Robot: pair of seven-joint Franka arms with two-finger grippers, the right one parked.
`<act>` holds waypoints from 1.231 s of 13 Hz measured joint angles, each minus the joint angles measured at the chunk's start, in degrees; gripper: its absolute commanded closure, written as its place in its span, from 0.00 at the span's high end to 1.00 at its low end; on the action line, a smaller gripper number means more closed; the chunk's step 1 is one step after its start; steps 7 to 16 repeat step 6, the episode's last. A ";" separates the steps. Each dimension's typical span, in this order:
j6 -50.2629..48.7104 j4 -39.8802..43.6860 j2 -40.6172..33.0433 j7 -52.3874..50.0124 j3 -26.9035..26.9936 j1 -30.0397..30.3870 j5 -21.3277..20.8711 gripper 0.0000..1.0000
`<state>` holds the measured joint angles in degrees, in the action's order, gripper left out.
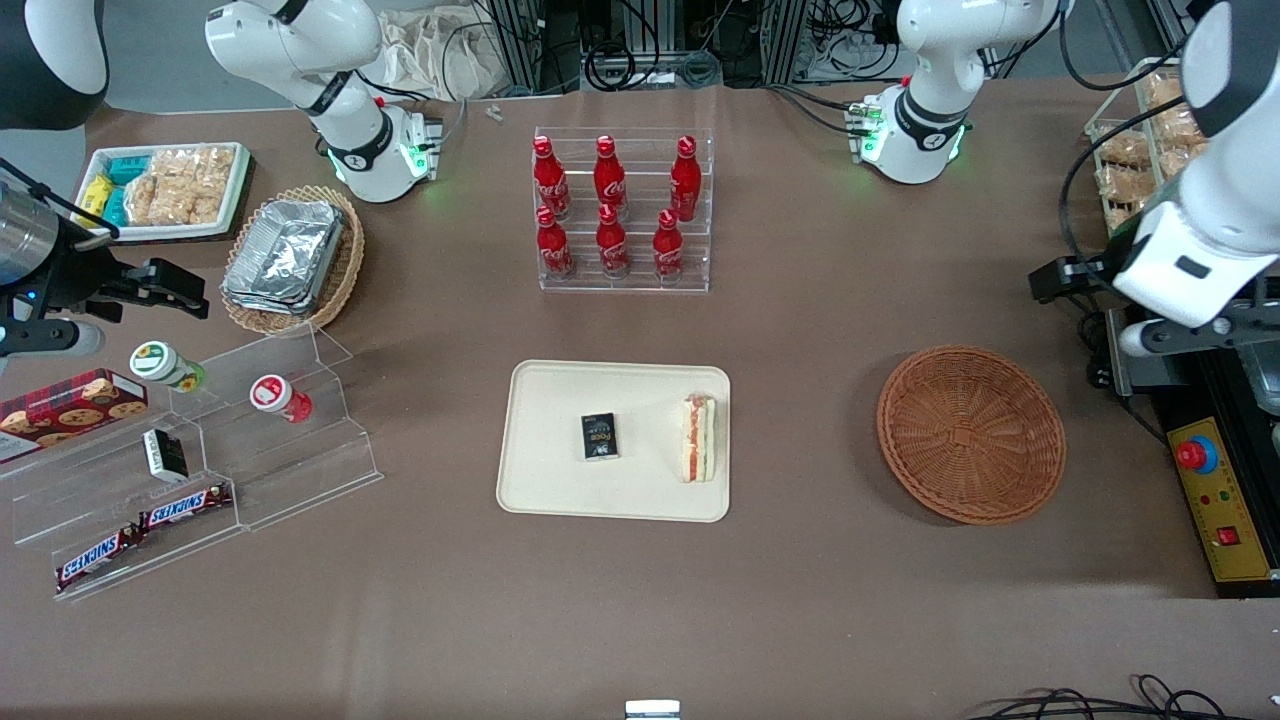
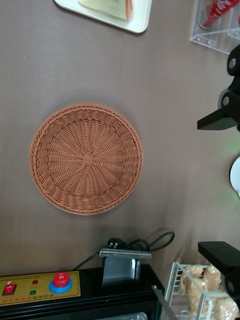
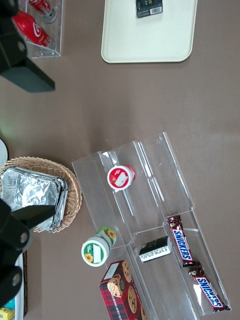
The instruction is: Place sandwich from basket to tray
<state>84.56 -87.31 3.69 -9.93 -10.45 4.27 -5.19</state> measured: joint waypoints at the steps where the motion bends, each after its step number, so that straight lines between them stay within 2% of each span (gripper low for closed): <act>1: 0.00 -0.52 -0.76 2.18 4.10 -2.39 0.56 1.00; 2: 0.01 -1.07 -1.52 3.31 6.60 -3.68 0.85 1.00; 5: 0.28 -1.74 -2.33 3.95 9.19 -5.43 1.67 1.00; 16: 0.42 -1.79 -2.25 3.99 9.38 -5.51 2.50 1.00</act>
